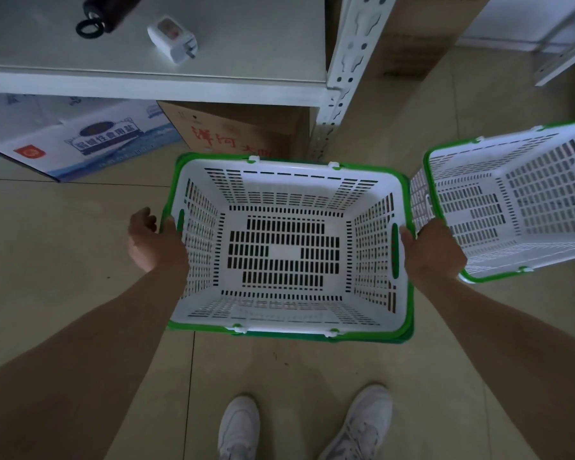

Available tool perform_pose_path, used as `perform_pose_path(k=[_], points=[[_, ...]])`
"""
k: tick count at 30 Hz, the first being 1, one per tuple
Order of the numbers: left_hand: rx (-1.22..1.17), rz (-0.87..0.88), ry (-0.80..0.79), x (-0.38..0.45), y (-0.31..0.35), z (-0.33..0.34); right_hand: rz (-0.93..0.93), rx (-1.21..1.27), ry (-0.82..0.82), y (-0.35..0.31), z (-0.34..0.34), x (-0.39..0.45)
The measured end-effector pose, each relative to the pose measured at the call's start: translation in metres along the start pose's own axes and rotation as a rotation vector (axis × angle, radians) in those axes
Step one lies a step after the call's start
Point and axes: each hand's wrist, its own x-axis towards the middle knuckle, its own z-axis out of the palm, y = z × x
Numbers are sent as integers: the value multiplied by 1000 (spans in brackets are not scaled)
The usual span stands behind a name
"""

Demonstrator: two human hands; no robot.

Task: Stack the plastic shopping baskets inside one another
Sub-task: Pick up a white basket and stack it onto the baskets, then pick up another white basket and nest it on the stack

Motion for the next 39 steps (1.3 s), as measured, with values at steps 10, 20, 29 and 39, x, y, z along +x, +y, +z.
perform_pose_path(k=[10,20,29,39], points=[[-120,60,-162,-47,33,7,-48,227,14,-26,-19,-9],[-413,-457,-880,-93,68,8,-221,515,-415,-57,-49,-38],[-328,-452,-997,-138,90,9,-120,694,-570,-56,-64,-49],[-309,-415,-1058,-204,126,51,-115,744,-615,-27,-60,-13]])
